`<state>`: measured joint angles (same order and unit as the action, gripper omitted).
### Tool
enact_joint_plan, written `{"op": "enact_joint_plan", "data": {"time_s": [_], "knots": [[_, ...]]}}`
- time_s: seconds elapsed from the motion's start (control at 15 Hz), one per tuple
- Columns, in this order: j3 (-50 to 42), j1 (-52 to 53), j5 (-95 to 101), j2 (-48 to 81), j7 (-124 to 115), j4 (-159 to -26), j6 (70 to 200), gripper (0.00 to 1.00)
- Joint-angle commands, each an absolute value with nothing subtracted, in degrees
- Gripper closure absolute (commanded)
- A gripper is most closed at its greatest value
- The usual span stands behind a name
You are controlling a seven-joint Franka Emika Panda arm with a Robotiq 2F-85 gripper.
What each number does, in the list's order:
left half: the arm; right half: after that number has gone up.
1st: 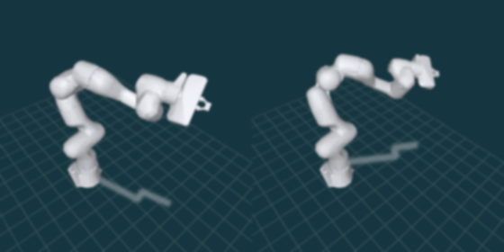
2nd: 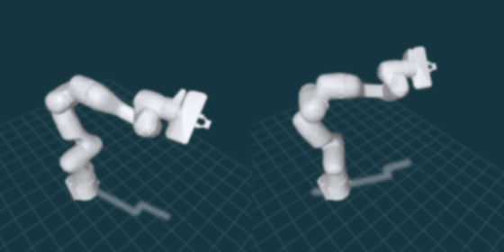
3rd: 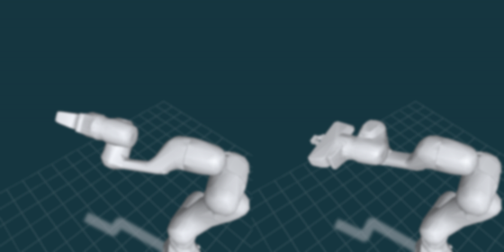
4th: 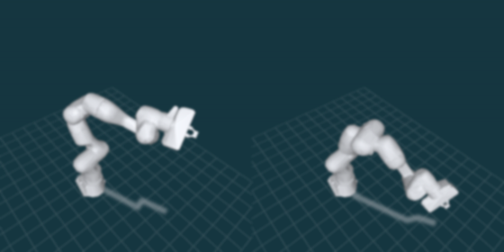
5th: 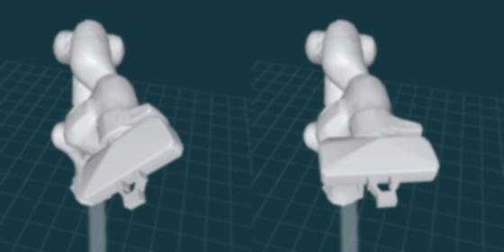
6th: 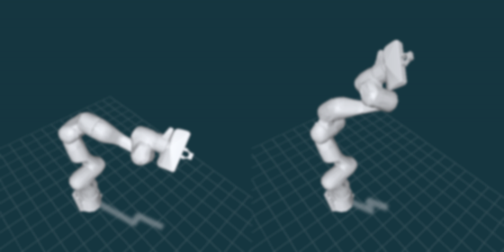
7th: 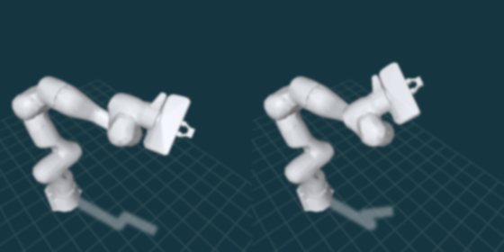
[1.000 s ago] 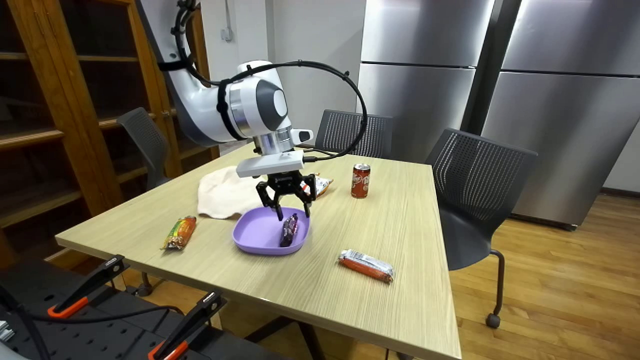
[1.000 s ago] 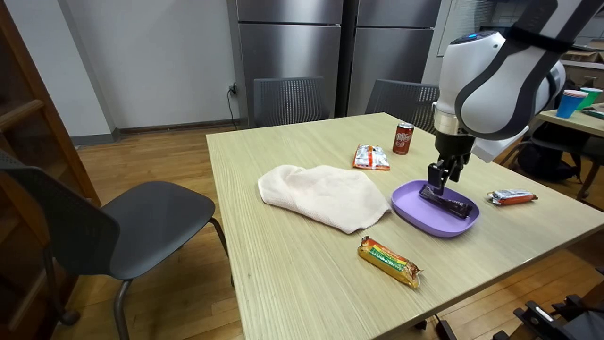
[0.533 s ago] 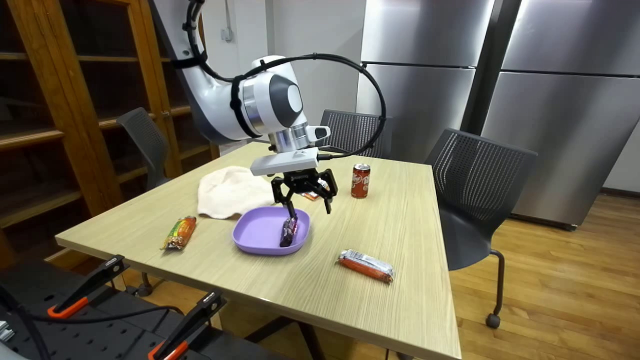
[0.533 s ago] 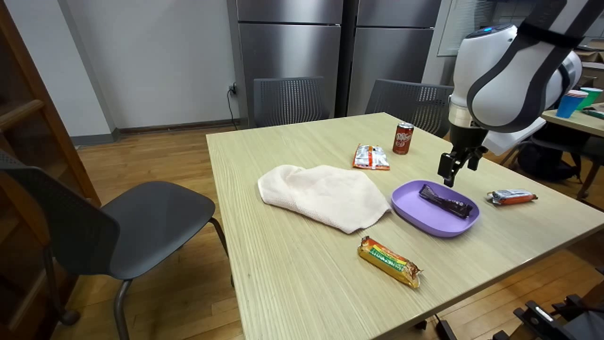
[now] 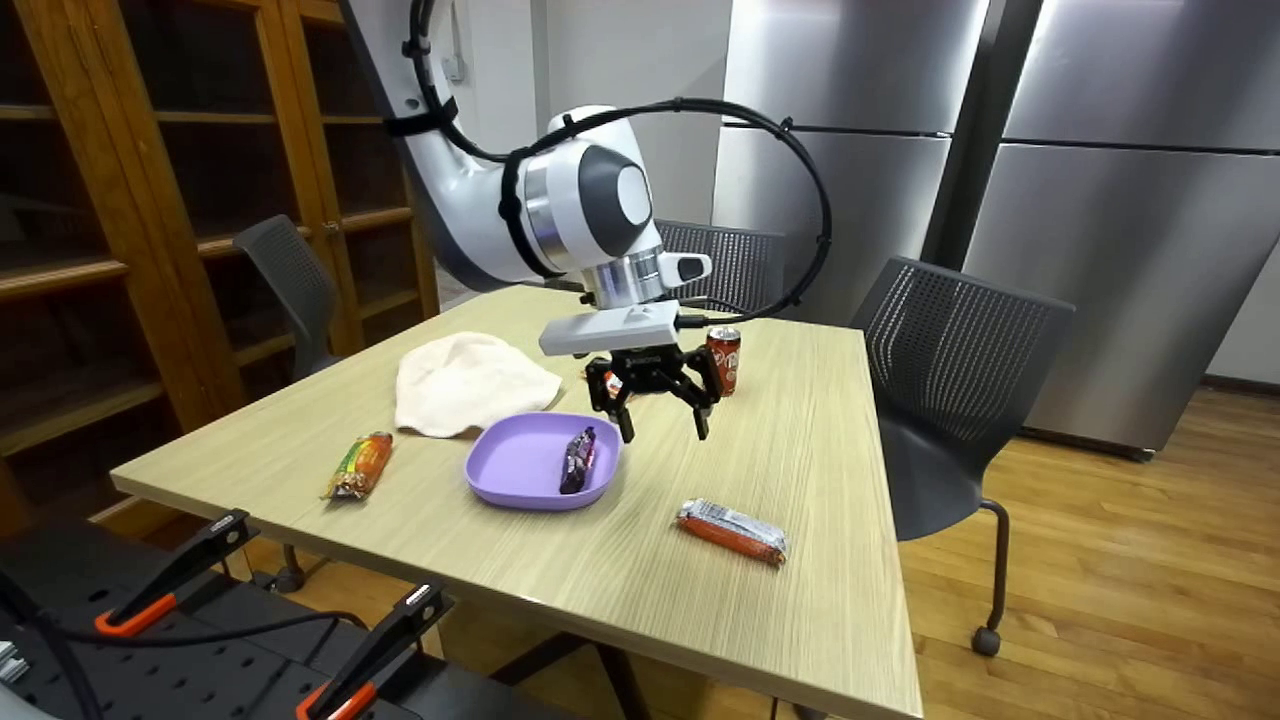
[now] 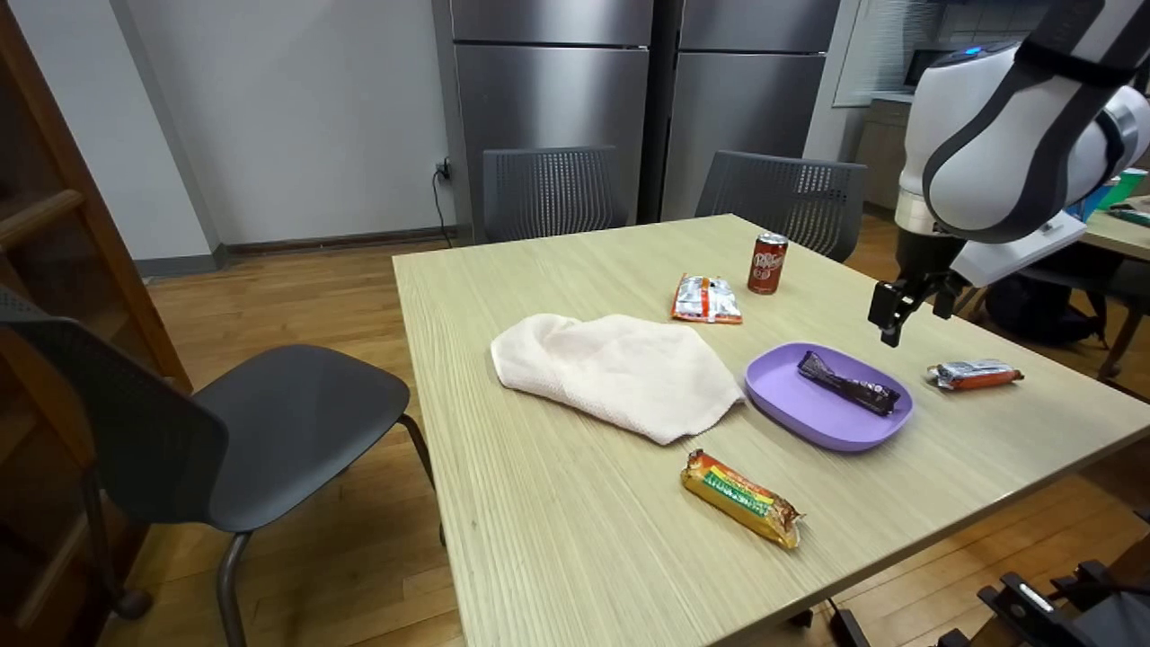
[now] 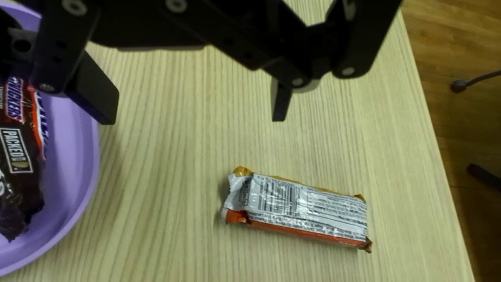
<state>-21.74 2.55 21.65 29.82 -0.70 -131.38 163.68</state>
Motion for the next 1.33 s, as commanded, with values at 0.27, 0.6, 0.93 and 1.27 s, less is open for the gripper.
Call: {"op": "enact_joint_plan", "data": {"time_s": [0.27,0.6,0.93,1.27], "knots": [[-21.14,-2.88,16.24,31.70,-2.62,-127.83,158.97,0.00],[-19.39,-7.17,9.50,34.45,-3.71,-124.55,155.47,0.00],[-17.35,-10.83,2.52,36.71,-5.13,-121.66,152.75,0.00],[-16.56,-12.45,-2.39,37.77,-7.73,-120.13,150.78,0.00]]}}
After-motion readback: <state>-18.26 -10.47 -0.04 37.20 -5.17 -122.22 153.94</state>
